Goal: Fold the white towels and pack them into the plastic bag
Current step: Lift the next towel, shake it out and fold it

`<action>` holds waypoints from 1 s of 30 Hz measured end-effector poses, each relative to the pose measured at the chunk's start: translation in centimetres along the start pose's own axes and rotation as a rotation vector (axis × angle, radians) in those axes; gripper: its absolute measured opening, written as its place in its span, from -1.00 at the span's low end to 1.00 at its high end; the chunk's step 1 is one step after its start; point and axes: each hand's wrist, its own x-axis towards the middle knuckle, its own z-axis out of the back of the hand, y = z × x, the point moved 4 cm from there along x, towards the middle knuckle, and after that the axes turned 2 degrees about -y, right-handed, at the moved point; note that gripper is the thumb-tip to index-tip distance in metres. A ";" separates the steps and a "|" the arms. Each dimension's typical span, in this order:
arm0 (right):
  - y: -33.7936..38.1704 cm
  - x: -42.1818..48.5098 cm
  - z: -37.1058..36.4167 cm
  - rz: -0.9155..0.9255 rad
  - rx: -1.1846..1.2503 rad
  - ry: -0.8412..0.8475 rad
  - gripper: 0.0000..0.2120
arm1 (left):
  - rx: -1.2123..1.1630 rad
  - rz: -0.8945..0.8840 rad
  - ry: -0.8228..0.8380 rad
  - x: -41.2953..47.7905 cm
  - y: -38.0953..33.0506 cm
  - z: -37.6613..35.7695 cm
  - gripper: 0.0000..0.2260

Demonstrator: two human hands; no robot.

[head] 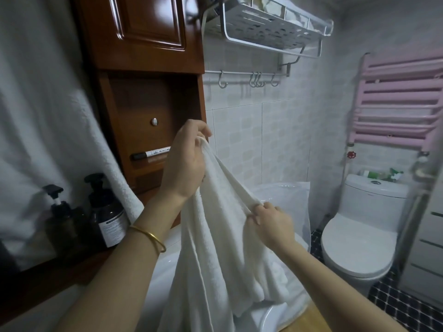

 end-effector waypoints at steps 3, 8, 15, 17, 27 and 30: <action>-1.2 -0.2 -1.0 -0.041 0.047 0.091 -0.70 | -0.001 -0.009 -0.044 0.1 -0.1 0.1 -0.79; -1.7 -2.3 -3.3 0.097 0.254 0.257 -0.77 | 0.004 0.009 -0.063 0.3 0.0 0.1 -0.81; -2.7 -2.4 -4.9 -0.119 0.492 0.175 -0.74 | -0.001 0.017 -0.067 0.2 0.7 0.1 -0.77; -4.0 -2.0 -4.6 -0.351 0.752 0.089 -0.77 | -0.018 0.023 -0.075 0.2 1.0 0.4 -0.78; -6.3 3.0 4.6 -0.534 1.056 -0.292 -0.89 | 0.292 0.253 -0.114 -2.3 6.1 3.3 -0.86; -2.3 3.4 7.1 -0.280 0.916 -0.269 -0.84 | 0.303 0.343 0.191 -3.1 5.7 1.5 -0.82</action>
